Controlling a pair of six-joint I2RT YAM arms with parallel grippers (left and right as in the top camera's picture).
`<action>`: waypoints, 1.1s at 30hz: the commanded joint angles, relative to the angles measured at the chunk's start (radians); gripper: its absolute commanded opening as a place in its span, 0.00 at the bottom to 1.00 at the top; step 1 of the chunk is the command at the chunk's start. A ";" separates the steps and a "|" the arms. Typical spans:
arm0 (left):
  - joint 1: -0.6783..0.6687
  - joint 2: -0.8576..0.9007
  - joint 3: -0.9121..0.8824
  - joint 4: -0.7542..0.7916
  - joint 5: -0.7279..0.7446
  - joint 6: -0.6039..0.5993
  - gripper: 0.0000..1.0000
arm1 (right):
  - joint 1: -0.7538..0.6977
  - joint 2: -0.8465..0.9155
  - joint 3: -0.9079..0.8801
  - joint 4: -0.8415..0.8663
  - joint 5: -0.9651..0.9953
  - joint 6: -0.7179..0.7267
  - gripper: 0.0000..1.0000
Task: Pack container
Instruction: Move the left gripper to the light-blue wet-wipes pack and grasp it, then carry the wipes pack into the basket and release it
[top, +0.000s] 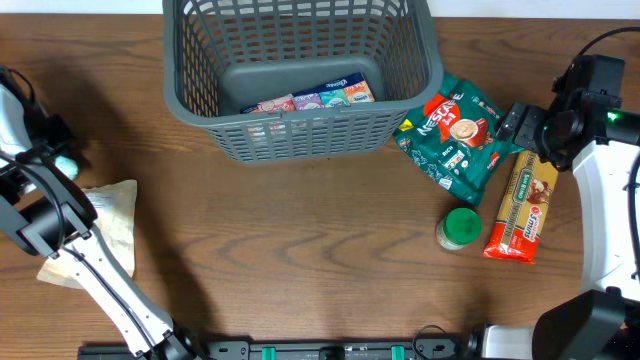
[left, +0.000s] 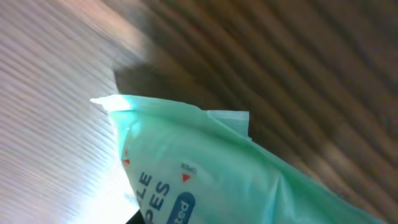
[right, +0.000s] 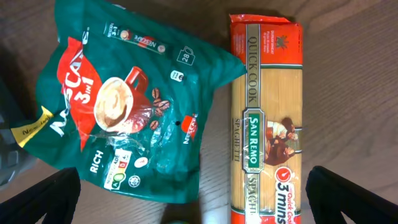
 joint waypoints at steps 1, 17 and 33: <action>-0.036 -0.109 -0.009 -0.016 0.163 -0.031 0.06 | -0.008 0.005 0.018 0.006 0.012 0.000 0.99; -0.465 -0.721 0.032 0.169 0.240 0.169 0.06 | -0.008 0.005 0.018 0.012 0.011 -0.004 0.99; -0.968 -0.533 0.027 0.224 0.240 0.916 0.06 | -0.008 0.005 0.018 0.011 0.011 -0.011 0.99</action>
